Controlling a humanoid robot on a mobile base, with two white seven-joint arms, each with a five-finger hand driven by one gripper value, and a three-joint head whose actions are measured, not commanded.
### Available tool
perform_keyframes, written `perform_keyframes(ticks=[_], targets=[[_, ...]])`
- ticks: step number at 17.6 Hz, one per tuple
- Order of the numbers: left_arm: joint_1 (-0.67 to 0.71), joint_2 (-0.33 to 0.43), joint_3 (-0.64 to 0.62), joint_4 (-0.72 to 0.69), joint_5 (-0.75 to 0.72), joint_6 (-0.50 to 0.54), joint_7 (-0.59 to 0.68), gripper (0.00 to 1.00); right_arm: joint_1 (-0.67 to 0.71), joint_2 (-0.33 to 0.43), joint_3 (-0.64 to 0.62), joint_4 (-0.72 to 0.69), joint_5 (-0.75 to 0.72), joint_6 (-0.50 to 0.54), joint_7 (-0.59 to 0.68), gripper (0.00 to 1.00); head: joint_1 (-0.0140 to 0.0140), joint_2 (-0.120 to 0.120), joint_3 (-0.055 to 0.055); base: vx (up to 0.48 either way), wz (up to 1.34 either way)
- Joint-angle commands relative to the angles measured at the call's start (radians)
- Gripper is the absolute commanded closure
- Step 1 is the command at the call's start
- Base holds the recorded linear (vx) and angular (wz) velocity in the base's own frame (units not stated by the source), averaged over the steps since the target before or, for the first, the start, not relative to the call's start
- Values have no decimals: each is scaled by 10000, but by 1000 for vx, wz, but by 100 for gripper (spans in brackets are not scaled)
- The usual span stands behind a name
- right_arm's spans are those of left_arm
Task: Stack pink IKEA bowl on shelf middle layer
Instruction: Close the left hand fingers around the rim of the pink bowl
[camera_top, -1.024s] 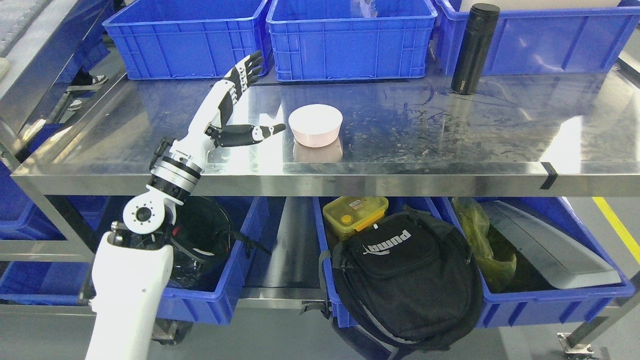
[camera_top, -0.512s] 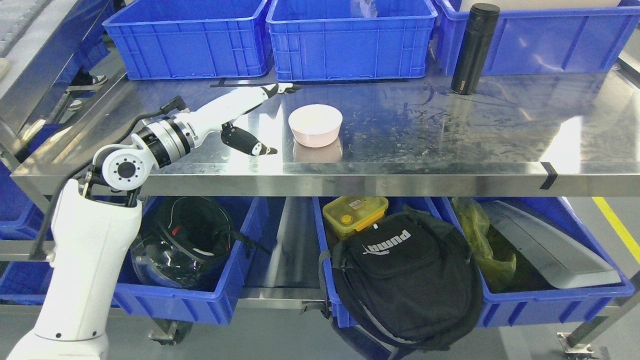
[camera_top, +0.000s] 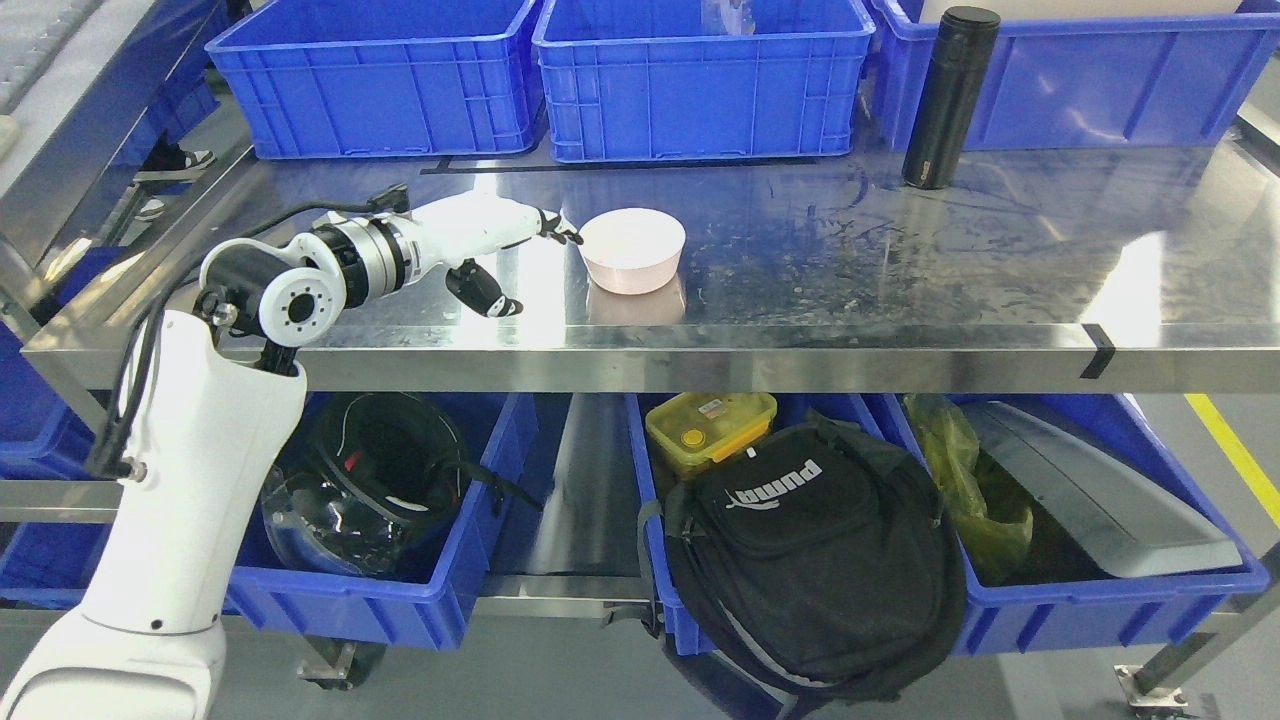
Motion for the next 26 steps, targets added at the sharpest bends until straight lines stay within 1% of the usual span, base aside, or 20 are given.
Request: perform_keyframes(ticks=[1, 4, 7, 12, 16, 26], targets=[[-973, -1374, -1031, 2072, -1189, -15, 16, 32, 215, -175, 0, -175, 0, 4, 8, 0, 0, 0, 0, 0, 0], [-1434, -2142, -1077, 3009, -1433, -30, 245, 32, 215, -175, 0, -175, 0, 4, 8, 0, 0, 0, 0, 0, 0], [-1527, -2572, -1399, 3471, -1618, -15, 277, 32, 215, -175, 0, -175, 0, 4, 8, 0, 0, 0, 0, 0, 0], [-1849, -2849, -1599, 4329, -2047, -15, 444, 32, 215, -175, 0, -175, 0, 4, 8, 0, 0, 1, 0, 0, 0], [-2172, -2896, -1599, 4867, -2232, -15, 645, 32, 215, -175, 0, -175, 0, 4, 8, 0, 0, 2, 0, 0, 0], [-2341, -2895, -1783, 5434, -2247, -15, 691, 32, 215, -175, 0, -175, 0, 4, 8, 0, 0, 2, 0, 0, 0]])
